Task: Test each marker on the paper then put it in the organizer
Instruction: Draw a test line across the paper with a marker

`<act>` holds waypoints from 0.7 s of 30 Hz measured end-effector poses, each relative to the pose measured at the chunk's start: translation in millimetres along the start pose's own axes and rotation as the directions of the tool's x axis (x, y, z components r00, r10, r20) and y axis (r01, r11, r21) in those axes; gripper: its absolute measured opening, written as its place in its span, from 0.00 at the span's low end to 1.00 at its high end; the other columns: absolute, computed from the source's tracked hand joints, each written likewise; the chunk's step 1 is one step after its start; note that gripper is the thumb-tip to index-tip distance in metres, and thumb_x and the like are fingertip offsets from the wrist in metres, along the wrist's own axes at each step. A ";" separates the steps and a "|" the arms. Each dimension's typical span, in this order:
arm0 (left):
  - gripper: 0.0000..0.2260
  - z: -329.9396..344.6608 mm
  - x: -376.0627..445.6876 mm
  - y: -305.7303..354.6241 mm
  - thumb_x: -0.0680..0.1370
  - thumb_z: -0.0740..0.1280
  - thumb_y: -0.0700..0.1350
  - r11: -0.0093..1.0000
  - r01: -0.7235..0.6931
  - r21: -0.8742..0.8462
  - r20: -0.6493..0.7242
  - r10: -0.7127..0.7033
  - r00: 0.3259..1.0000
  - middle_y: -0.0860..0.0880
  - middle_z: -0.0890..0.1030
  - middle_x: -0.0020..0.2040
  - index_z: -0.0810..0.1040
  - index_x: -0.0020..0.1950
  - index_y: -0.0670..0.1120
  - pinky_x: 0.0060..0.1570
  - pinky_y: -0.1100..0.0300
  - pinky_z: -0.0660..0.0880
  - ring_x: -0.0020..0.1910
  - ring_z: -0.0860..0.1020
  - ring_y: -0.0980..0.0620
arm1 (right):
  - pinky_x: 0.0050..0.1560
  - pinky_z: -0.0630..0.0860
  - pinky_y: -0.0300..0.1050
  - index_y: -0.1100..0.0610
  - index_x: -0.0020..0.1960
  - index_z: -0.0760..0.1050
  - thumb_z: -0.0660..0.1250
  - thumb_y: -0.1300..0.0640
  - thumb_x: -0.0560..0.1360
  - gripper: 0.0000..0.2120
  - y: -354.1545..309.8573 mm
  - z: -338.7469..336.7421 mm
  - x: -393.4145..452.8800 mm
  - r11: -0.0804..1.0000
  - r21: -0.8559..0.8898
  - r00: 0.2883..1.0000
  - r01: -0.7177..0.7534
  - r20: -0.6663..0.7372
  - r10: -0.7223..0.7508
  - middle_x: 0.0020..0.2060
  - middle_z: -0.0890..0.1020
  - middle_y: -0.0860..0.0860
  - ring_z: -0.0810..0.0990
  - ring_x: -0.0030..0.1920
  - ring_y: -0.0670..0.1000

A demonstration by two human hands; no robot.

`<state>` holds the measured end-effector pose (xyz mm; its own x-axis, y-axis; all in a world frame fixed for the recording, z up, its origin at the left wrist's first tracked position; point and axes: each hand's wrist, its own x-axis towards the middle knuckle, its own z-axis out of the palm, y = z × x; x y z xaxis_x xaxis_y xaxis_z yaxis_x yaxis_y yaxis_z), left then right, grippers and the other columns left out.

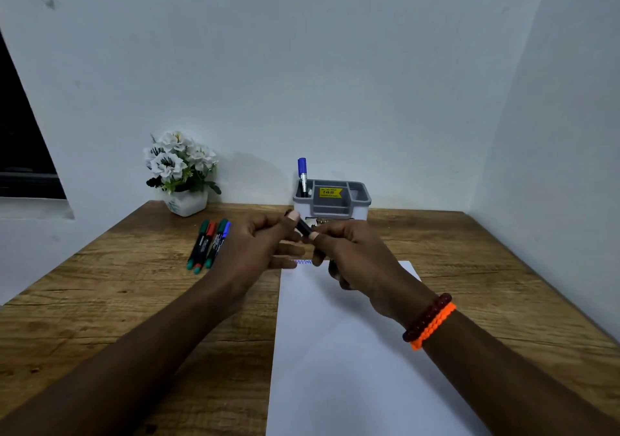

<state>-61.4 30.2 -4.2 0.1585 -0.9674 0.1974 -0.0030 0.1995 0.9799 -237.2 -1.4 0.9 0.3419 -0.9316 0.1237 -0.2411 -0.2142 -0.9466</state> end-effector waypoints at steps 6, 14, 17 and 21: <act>0.17 -1.7 0.2 1.1 0.78 0.69 0.45 0.971 0.040 -0.235 0.076 -0.023 0.997 0.38 0.85 0.55 0.81 0.60 0.33 0.59 0.49 0.81 0.56 0.84 0.41 | 0.25 0.62 0.34 0.59 0.45 0.83 0.64 0.53 0.87 0.17 2.2 2.6 -1.6 0.996 -0.058 0.995 0.062 0.077 -0.058 0.29 0.73 0.48 0.67 0.25 0.43; 0.13 2.7 0.2 -3.2 0.79 0.68 0.40 0.953 0.055 -0.298 0.041 -0.044 0.998 0.37 0.85 0.55 0.80 0.60 0.33 0.58 0.50 0.81 0.57 0.84 0.42 | 0.27 0.63 0.30 0.64 0.50 0.87 0.68 0.51 0.86 0.17 8.5 1.7 5.1 0.995 -0.052 0.996 0.089 0.012 -0.089 0.27 0.73 0.47 0.68 0.25 0.41; 0.14 3.0 0.1 -4.0 0.79 0.68 0.40 0.949 0.064 -0.307 0.041 -0.054 0.998 0.38 0.85 0.55 0.80 0.60 0.33 0.58 0.50 0.81 0.57 0.85 0.42 | 0.26 0.63 0.29 0.63 0.50 0.88 0.68 0.51 0.85 0.17 8.4 1.5 4.5 0.996 -0.038 0.997 0.082 0.010 -0.082 0.26 0.72 0.47 0.67 0.24 0.41; 0.14 -0.1 1.5 -2.8 0.79 0.68 0.41 0.959 0.040 -0.282 0.047 -0.028 0.999 0.37 0.85 0.55 0.80 0.60 0.32 0.58 0.50 0.81 0.56 0.84 0.42 | 0.26 0.62 0.34 0.54 0.52 0.89 0.67 0.48 0.85 0.15 6.7 0.0 1.2 0.993 -0.045 0.992 0.109 0.065 -0.106 0.28 0.70 0.51 0.64 0.25 0.44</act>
<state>-61.0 28.2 -6.6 0.1121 -0.9788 0.1712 0.2820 0.1965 0.9391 -238.4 -4.0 -5.2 0.4239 -0.8826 0.2032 -0.2431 -0.3270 -0.9132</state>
